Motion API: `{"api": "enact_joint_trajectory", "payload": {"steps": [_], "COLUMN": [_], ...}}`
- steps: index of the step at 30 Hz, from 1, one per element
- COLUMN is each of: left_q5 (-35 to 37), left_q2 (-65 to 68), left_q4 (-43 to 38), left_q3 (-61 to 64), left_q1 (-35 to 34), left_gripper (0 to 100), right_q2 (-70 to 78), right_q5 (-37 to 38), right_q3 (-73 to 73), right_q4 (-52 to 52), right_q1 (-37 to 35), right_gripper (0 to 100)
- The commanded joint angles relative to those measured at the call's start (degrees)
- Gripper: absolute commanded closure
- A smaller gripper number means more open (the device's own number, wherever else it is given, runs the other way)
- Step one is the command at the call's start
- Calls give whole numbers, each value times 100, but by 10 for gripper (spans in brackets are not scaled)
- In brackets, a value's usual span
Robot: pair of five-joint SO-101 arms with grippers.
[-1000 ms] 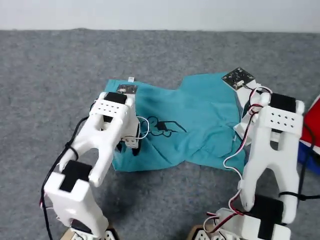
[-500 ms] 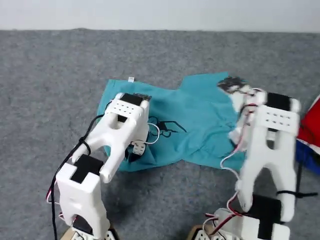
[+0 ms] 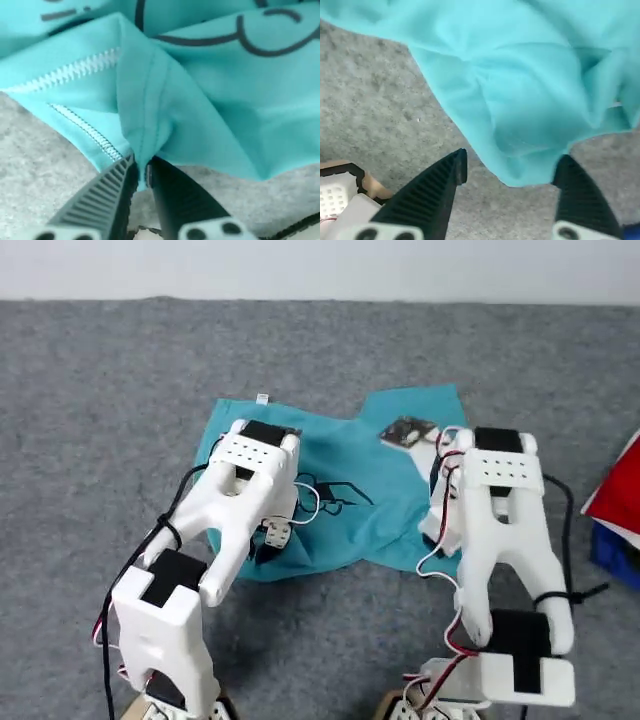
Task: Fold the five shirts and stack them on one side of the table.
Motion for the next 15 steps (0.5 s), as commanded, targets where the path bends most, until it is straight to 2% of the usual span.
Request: {"api": "enact_joint_trajectory", "payload": {"steps": [1, 5, 7, 15], "left_q5": [149, 149, 149, 149], "left_q2": [-88, -79, -79, -88], "left_q4": [176, 343, 369, 369], "left_q3": [-470, -910, -1007, -1007], "left_q1": [9, 18, 9, -149], "left_gripper": [987, 987, 987, 987], "right_q2": [-22, -4, 22, 40], "right_q5": [149, 431, 422, 422], "right_q3": [97, 158, 176, 176], "right_q4": [-268, -426, -716, -1121], "right_q1": [-13, -13, -13, -4], "right_gripper": [674, 676, 709, 996]}}
